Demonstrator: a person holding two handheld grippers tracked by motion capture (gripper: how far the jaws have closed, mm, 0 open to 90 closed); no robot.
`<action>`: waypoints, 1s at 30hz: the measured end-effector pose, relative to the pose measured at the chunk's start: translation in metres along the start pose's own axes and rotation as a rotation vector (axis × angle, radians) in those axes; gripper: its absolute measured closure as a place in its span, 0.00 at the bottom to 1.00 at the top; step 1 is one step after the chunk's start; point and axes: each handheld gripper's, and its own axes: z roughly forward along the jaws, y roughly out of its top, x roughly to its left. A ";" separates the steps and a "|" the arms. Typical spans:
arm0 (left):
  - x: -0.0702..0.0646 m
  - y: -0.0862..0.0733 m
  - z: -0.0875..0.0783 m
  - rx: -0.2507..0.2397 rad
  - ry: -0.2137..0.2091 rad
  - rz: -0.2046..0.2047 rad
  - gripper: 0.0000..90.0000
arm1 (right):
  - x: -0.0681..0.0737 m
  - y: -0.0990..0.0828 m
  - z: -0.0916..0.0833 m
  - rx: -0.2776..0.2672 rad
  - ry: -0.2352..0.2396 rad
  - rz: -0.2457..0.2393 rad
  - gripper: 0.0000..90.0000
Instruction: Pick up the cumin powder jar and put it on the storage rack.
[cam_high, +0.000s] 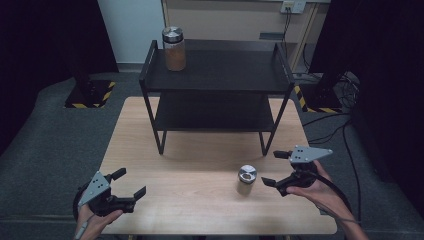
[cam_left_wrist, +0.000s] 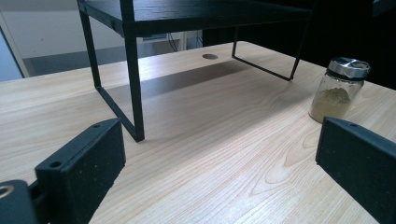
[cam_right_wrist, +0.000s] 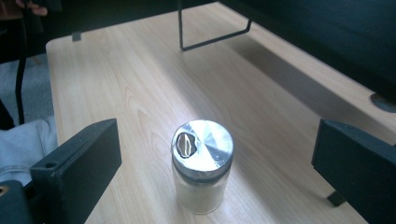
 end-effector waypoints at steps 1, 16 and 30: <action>0.000 0.000 0.000 -0.001 -0.002 -0.001 0.01 | -0.001 0.000 0.003 0.007 0.003 0.002 0.02; 0.000 -0.001 -0.002 -0.008 0.001 -0.007 0.00 | -0.011 -0.004 0.043 0.073 0.046 0.019 0.05; 0.000 -0.001 -0.001 -0.002 -0.002 -0.002 0.00 | -0.009 -0.017 0.073 0.092 0.056 0.006 0.14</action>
